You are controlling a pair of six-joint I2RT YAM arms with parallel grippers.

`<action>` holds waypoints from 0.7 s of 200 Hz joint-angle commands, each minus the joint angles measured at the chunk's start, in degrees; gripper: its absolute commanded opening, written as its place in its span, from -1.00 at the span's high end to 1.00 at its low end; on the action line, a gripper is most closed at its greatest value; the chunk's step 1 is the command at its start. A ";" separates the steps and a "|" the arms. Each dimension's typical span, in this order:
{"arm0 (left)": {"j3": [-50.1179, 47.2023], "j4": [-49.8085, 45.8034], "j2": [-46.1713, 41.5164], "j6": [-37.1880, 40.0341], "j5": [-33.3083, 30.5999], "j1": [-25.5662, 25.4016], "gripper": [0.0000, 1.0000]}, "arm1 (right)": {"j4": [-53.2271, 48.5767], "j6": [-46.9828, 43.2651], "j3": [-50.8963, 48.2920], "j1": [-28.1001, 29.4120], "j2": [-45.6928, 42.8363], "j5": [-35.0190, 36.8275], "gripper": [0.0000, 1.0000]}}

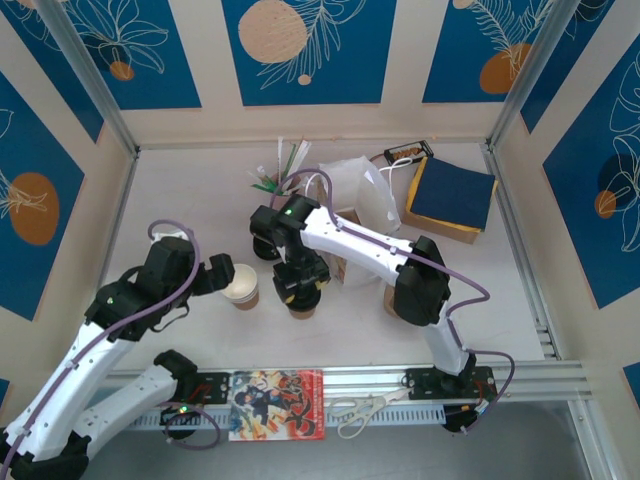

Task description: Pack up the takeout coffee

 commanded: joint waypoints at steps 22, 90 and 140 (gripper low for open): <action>-0.72 -0.50 -0.71 -1.24 0.39 0.62 -1.00 | 1.06 -0.86 -0.79 -0.13 1.59 -1.28 -0.29; -1.50 0.10 -0.61 -1.51 0.26 0.68 -0.99 | 2.16 -1.23 -2.14 -0.36 1.94 -1.21 -0.34; -1.94 0.55 -0.56 -1.78 0.59 0.62 -1.00 | 3.17 -1.05 -3.78 -0.28 1.96 -1.03 -0.36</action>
